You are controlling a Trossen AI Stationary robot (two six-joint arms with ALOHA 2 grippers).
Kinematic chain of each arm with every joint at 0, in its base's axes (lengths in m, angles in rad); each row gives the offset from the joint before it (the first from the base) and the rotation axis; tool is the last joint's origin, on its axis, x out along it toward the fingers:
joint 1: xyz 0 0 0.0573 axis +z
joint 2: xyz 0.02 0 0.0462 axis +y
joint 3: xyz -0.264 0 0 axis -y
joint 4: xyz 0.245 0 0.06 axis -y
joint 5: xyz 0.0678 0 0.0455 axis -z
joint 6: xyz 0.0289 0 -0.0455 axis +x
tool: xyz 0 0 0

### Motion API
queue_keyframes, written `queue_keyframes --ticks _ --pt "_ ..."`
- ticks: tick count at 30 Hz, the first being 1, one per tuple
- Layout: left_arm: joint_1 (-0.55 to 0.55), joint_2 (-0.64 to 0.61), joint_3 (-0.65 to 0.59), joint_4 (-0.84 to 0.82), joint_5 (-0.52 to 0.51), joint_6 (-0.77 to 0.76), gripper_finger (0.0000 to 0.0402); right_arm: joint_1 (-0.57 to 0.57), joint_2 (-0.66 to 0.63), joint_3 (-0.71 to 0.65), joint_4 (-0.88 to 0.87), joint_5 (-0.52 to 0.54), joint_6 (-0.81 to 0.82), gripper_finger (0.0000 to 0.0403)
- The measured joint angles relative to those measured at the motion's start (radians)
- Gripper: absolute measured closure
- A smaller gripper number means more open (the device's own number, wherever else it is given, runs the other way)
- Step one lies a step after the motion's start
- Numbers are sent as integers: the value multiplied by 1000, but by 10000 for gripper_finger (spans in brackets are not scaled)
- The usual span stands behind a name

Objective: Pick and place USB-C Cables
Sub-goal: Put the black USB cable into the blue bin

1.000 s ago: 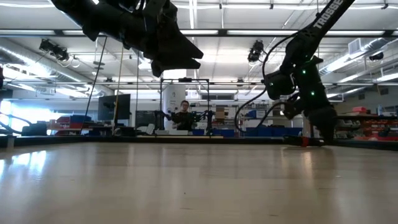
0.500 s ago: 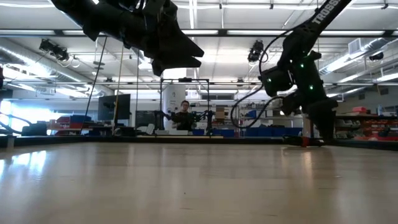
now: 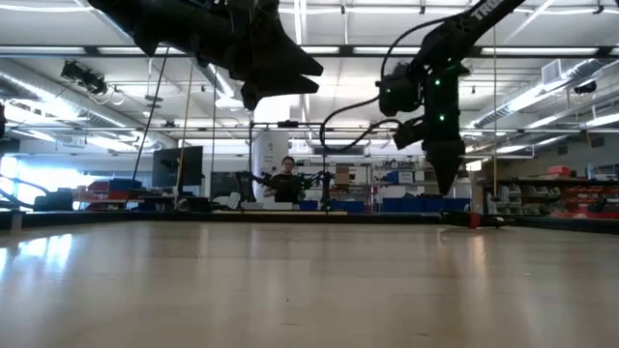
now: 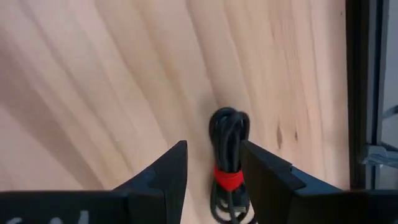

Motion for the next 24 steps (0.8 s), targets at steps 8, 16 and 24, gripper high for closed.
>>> queue_keyframes --ticks 8,16,24 --pt "0 0 0 -18 0 0 230 -53 150 77 -60 29 -4 249" --pt "1 0 0 -18 0 0 230 -85 182 87 -85 39 -1 249" --pt "1 0 0 -17 0 0 230 -111 181 85 -93 39 29 249"
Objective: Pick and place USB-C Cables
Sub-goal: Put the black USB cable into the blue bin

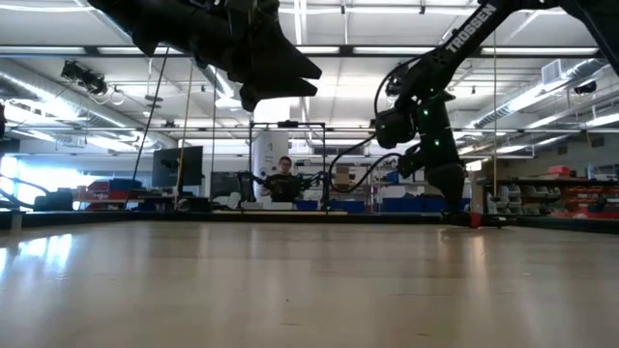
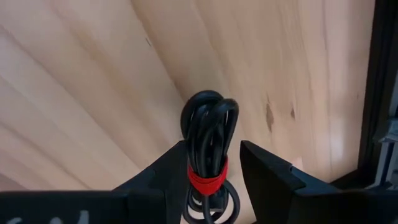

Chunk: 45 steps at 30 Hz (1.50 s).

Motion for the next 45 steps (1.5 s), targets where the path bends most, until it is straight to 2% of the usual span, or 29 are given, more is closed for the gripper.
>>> queue_keyframes --ticks 13,18,38,45 --pt "0 0 0 0 0 0 230 9 0 -1 -13 -2 40 249" --pt "0 0 0 0 0 0 230 9 0 -2 -43 -43 70 249" --pt "0 0 0 0 0 -1 230 30 0 -2 13 -54 77 249" --pt "0 0 0 0 0 -1 230 29 0 -2 18 -46 84 269"
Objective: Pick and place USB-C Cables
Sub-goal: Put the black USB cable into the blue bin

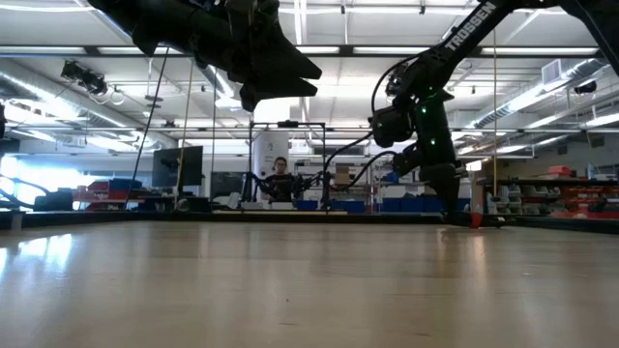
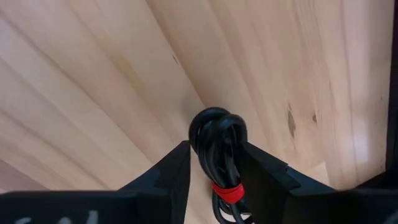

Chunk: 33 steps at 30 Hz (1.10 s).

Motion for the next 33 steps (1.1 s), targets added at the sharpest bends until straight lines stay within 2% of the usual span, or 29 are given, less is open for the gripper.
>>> queue_keyframes --ticks 5,12,21,28,33 --pt "0 0 0 0 0 0 230 0 0 0 3 14 5 307" --pt "0 0 0 0 0 0 230 -1 0 0 13 50 3 391" --pt "0 0 0 0 0 0 230 7 0 5 -14 22 -5 398" --pt "0 0 0 0 0 0 230 59 -26 75 -97 17 4 401" --pt "0 0 -1 0 0 0 230 133 -89 131 -123 -78 35 402"
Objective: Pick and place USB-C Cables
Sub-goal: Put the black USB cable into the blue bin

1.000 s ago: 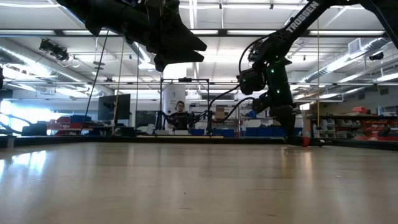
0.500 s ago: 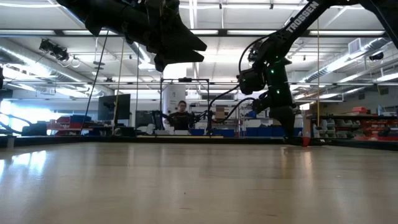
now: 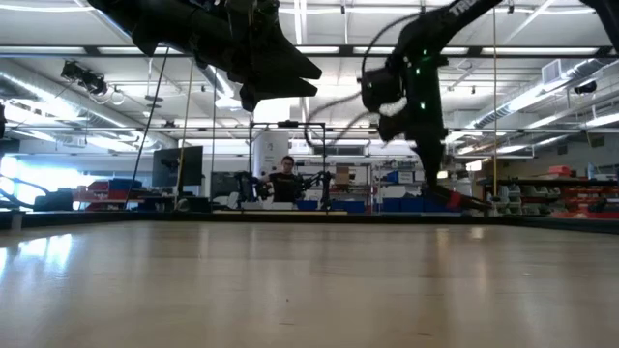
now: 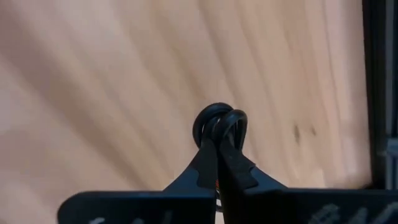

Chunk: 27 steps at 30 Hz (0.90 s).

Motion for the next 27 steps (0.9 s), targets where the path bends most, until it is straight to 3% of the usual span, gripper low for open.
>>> queue_keyframes --ticks 11,16,19,22,27 --pt "0 0 0 0 0 0 230 229 -175 75 -172 -19 127 402" --pt "0 0 0 0 0 0 230 301 -233 75 -166 -50 187 402" --pt "0 0 0 0 0 0 230 324 -233 72 -97 20 157 400" --pt "-2 0 0 0 0 -8 230 325 -203 67 -17 56 79 375" --pt "-7 0 0 0 0 -20 230 299 -96 67 74 26 -38 293"
